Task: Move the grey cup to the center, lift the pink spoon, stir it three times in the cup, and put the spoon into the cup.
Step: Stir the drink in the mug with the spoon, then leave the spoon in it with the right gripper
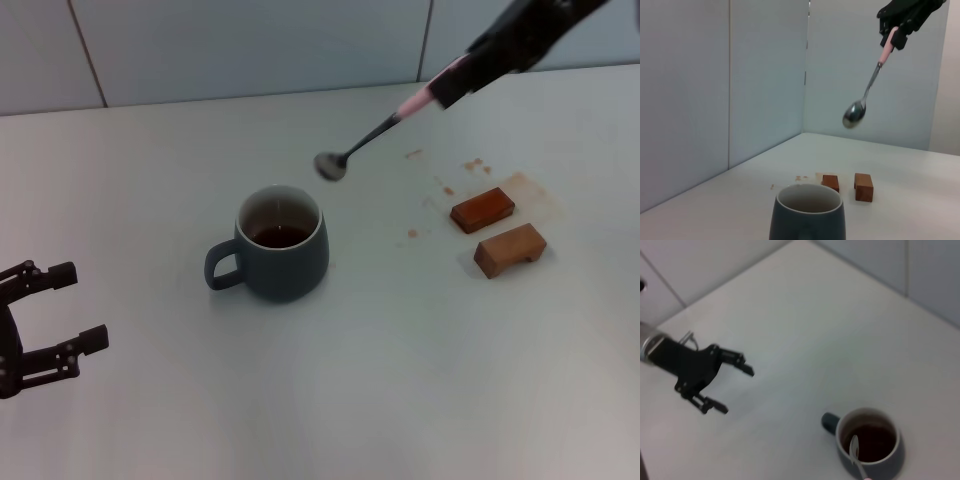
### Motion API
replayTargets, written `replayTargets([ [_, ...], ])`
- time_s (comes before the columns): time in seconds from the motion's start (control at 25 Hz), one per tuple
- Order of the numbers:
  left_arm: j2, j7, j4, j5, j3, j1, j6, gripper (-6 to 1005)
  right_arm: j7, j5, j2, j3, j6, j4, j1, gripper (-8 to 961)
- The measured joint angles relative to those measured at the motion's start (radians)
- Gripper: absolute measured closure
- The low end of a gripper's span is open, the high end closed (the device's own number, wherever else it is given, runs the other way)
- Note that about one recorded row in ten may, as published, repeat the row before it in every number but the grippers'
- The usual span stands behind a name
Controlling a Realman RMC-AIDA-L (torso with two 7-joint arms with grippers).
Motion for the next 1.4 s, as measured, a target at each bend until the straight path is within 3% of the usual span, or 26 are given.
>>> replayTargets([
  [0.2, -0.001, 0.000, 0.001, 0.001, 0.001, -0.003, 0.000, 160, -0.011, -0.065, 0.012, -0.061, 0.041, 0.121, 0.074, 841],
  [0.64, -0.005, 0.000, 0.001, 0.001, 0.001, -0.008, -0.001, 160, -0.073, -0.153, 0.047, -0.175, 0.242, 0.356, 0.160, 835],
  [0.96, -0.007, -0.002, 0.000, 0.001, 0.001, -0.009, -0.001, 160, -0.133, -0.280, 0.091, -0.183, 0.366, 0.511, 0.249, 830],
  [1.4, -0.016, -0.001, -0.001, 0.001, 0.001, -0.006, -0.002, 160, -0.153, -0.375, 0.131, -0.200, 0.427, 0.638, 0.341, 824],
])
